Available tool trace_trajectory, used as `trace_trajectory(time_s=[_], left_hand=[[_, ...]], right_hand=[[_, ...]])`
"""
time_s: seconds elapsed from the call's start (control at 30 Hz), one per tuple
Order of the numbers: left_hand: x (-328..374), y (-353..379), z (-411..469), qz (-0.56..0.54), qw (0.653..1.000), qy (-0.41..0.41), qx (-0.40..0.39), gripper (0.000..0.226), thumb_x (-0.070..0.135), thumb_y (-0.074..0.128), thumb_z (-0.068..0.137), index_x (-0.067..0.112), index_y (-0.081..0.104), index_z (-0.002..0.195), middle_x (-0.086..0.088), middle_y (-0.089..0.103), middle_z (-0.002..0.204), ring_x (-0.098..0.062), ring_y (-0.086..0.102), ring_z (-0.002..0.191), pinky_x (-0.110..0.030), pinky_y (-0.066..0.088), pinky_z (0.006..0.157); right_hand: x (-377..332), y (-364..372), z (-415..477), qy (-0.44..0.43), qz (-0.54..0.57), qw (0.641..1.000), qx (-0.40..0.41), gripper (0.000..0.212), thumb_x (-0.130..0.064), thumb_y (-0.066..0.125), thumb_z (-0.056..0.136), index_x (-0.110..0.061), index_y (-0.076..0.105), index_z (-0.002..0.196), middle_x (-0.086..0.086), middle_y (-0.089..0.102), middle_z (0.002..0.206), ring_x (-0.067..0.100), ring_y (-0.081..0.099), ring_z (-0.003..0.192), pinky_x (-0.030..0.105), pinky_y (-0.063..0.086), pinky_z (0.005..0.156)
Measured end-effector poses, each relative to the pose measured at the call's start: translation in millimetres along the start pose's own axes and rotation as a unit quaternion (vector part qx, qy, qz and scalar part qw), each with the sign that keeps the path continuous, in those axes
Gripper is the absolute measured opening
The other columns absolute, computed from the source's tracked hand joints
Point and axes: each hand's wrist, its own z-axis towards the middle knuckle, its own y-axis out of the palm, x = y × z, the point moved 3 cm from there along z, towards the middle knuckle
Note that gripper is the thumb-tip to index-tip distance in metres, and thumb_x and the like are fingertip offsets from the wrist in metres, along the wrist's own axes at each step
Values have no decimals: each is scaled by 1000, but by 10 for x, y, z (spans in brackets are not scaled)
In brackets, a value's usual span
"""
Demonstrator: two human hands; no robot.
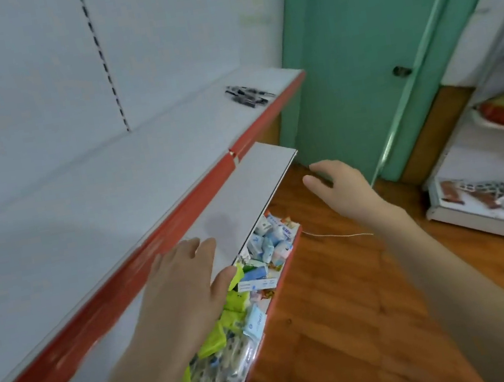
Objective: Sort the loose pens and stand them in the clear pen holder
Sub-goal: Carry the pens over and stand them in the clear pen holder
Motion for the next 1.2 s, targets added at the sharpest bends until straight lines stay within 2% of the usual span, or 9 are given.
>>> trace_trajectory(time_s=[0.1, 0.37, 0.47, 0.53, 0.63, 0.73, 0.83, 0.93, 1.2], left_hand=[[154, 284, 506, -5, 999, 32, 20, 35, 27, 68, 80, 1, 67, 103, -17, 70, 96, -38, 67, 88, -52, 52, 76], [393, 493, 1925, 4, 998, 51, -28, 47, 43, 43, 84, 5, 69, 94, -12, 71, 87, -30, 70, 76, -43, 56, 62], [567, 480, 2309, -30, 998, 50, -22, 48, 43, 46, 89, 7, 59, 118, -12, 64, 116, -31, 62, 105, -44, 50, 86], [670, 544, 2533, -18, 998, 61, -23, 55, 45, 35, 92, 18, 36, 139, -1, 40, 143, -19, 38, 132, -33, 31, 108], [762, 654, 2870, -50, 997, 49, -11, 55, 45, 34, 93, 20, 30, 142, 2, 35, 147, -15, 32, 135, -29, 25, 110], [804, 777, 3238, -37, 999, 15, -19, 47, 36, 49, 91, 11, 48, 132, -8, 53, 132, -27, 49, 122, -42, 38, 103], [912, 901, 3613, -28, 999, 1, 23, 42, 39, 51, 85, 5, 65, 105, -13, 69, 96, -33, 67, 83, -47, 53, 73], [1062, 973, 3973, -24, 998, -34, 42, 50, 44, 38, 82, 7, 65, 102, -10, 69, 93, -31, 67, 80, -50, 54, 74], [1138, 994, 4603, -8, 984, -163, 72, 40, 33, 51, 80, 1, 66, 98, -15, 69, 86, -35, 67, 71, -41, 53, 65]], right_hand=[[373, -32, 306, 26, -7, 1000, 5, 43, -31, 47, 95, -8, 48, 131, 8, 50, 136, 21, 44, 126, 25, 31, 100], [897, -128, 1600, 42, -13, 999, -2, 43, -31, 46, 96, -8, 46, 132, 9, 49, 137, 22, 42, 128, 25, 29, 101], [1046, -153, 1959, 38, -8, 999, 0, 42, -31, 46, 96, -8, 48, 130, 9, 51, 135, 22, 43, 126, 25, 30, 99], [1186, -143, 2146, 41, 1, 999, 2, 40, -31, 47, 95, -8, 50, 128, 8, 52, 133, 21, 45, 124, 24, 31, 98], [1405, -98, 2467, 34, 14, 999, -4, 39, -31, 48, 95, -8, 53, 125, 7, 54, 131, 20, 47, 122, 19, 31, 92], [1611, -42, 2869, 13, 27, 999, -16, 37, -30, 49, 94, -8, 55, 123, 7, 56, 128, 20, 49, 118, 13, 27, 81], [1782, -15, 3335, -29, 39, 998, -27, 35, -28, 49, 94, -7, 56, 121, 8, 58, 124, 20, 51, 115, 9, 25, 75], [1934, 9, 3808, -75, 44, 995, -47, 37, -29, 49, 94, -7, 55, 123, 8, 57, 127, 20, 50, 117, 15, 30, 85], [1988, 212, 4820, -175, 92, 975, -100, 34, -29, 52, 92, -8, 59, 118, 7, 60, 122, 20, 53, 112, 22, 36, 89]])
